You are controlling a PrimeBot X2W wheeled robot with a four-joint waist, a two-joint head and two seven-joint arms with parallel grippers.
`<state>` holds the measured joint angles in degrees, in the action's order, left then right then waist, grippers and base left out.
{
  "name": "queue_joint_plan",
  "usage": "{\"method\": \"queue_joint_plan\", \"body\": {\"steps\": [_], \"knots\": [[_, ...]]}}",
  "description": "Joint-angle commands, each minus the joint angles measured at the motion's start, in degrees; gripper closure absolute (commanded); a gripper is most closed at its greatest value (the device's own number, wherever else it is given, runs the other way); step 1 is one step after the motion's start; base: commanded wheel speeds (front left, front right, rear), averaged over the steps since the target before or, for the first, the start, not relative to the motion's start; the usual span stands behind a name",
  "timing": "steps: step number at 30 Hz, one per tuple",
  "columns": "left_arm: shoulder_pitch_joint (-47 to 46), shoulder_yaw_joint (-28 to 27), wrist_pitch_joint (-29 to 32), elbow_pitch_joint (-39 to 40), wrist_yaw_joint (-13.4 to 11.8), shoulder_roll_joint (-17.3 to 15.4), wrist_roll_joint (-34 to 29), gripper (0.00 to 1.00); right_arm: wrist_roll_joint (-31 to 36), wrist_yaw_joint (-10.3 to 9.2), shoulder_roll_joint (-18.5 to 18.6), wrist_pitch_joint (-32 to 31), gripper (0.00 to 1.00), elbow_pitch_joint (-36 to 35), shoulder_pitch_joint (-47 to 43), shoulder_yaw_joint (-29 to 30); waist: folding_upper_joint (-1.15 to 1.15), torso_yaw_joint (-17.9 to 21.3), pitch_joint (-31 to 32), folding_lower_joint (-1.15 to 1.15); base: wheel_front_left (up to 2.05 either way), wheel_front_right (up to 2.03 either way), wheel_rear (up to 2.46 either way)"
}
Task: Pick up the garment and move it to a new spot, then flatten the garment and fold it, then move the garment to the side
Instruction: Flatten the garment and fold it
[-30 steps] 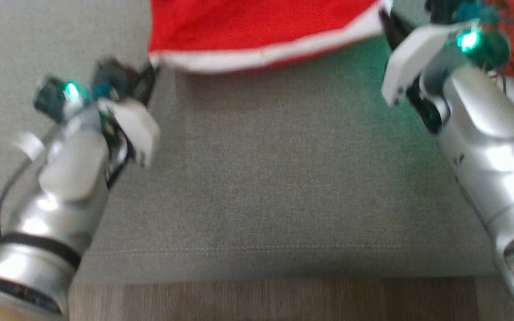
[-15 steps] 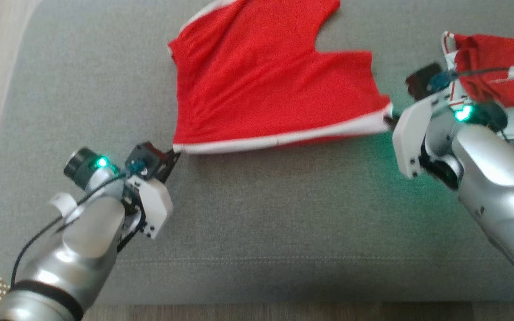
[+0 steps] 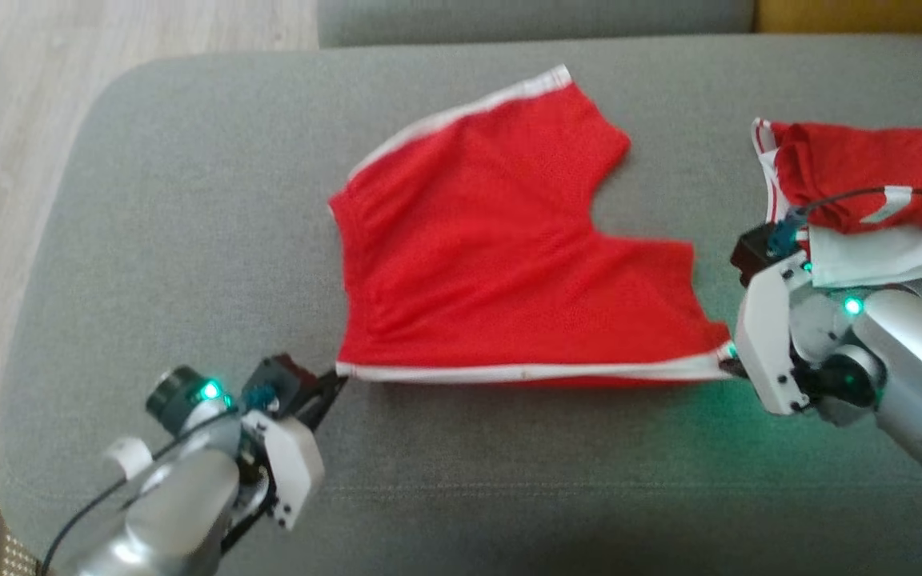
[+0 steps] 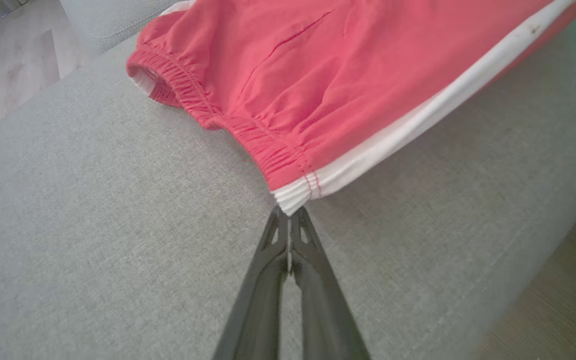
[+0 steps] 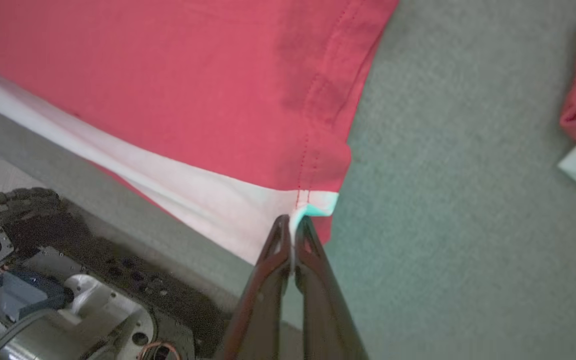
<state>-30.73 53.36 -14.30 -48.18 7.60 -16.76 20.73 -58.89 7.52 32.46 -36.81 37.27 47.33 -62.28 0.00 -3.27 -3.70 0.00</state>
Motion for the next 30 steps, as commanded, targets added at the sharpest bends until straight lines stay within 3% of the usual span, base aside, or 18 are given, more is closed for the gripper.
{"method": "queue_joint_plan", "body": {"steps": [1, 15, 22, 30], "knots": [[-1.4, -1.7, -0.7, 1.1, -0.1, -3.0, 0.7, 1.00, -0.8, -0.03, 2.7, -1.4, 1.00, -1.2, -0.3, 0.0, 0.00, -0.2, 1.0, 0.00, 0.00, 0.00, 0.00], [6.6, 0.4, 4.8, 16.0, -0.2, -7.7, 3.9, 1.00, -8.7, -0.03, 11.6, -16.1, 1.00, -11.5, -1.4, -1.9, 0.00, -2.4, 2.7, 0.00, 0.00, 0.00, 0.00], [6.9, -1.3, 7.9, 24.9, -2.0, -10.5, 5.7, 1.00, -7.7, -0.03, 10.8, -14.3, 1.00, -12.5, 0.0, 1.3, 0.00, -3.5, 2.5, 0.00, 0.00, 0.00, 0.00], [3.8, -4.0, 10.5, 31.8, -3.6, -11.5, 7.7, 1.00, -5.9, -0.03, 8.2, -10.0, 1.00, -10.3, 5.7, 7.6, 0.00, -5.1, -0.9, 0.00, 0.00, 0.00, 0.00]]}}
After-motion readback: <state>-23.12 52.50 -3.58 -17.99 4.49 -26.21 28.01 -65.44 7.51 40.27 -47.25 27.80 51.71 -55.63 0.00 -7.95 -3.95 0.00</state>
